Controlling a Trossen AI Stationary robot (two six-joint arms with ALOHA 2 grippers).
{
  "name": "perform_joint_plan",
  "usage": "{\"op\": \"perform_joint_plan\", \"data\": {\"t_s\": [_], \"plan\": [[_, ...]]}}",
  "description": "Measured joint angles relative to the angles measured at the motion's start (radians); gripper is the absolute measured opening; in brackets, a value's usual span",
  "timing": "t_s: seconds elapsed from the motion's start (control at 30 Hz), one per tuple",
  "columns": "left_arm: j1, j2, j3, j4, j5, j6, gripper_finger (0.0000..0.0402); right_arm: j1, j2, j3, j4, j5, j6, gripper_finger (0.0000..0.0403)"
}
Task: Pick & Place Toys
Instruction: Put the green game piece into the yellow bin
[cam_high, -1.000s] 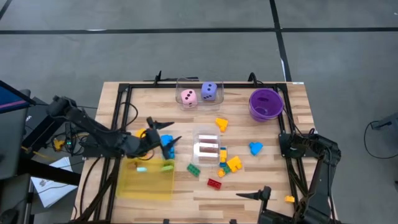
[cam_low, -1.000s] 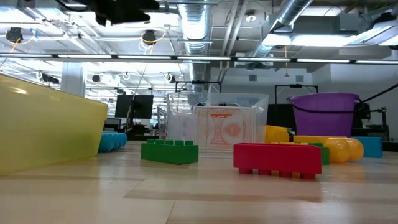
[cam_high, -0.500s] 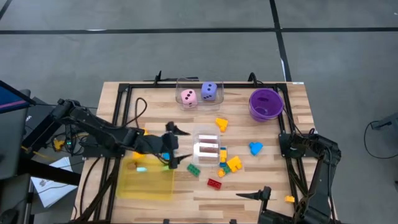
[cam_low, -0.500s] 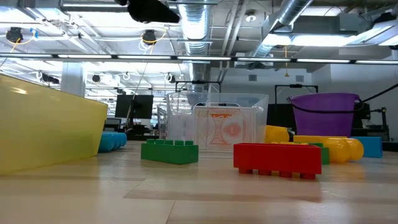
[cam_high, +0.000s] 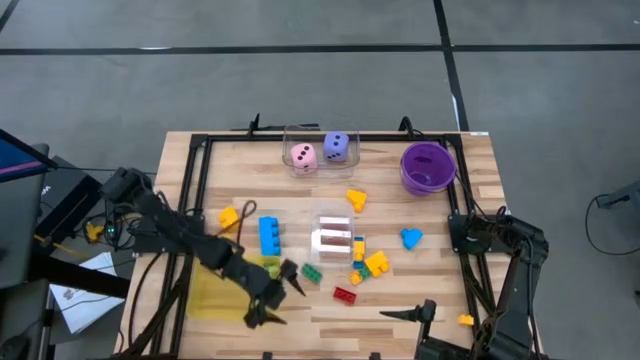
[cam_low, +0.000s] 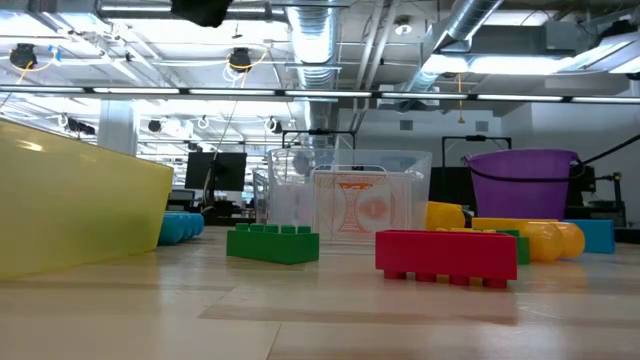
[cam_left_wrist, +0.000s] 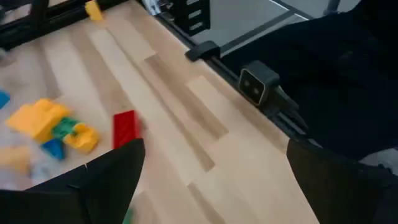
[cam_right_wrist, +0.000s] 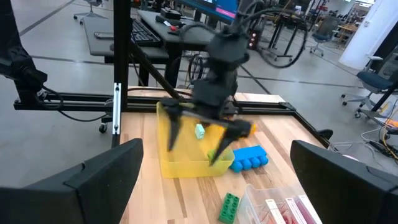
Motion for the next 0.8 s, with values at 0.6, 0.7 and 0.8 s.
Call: {"op": "perform_joint_plan", "data": {"t_s": [0.6, 0.7, 0.8], "plan": [[0.061, 0.411, 0.376, -0.299, -0.213, 0.115, 0.0388, -0.002, 0.000, 0.000, -0.012, -0.011, 0.000, 0.0400], [0.061, 0.468, 0.450, -0.393, -0.228, 0.155, 0.0388, -0.002, 0.000, 0.000, -0.013, -0.023, 0.001, 0.0400], [0.052, 0.521, 0.513, -0.489, -0.239, 0.193, 0.0388, -0.002, 0.000, 0.000, -0.015, -0.025, 0.005, 0.0400]]}}
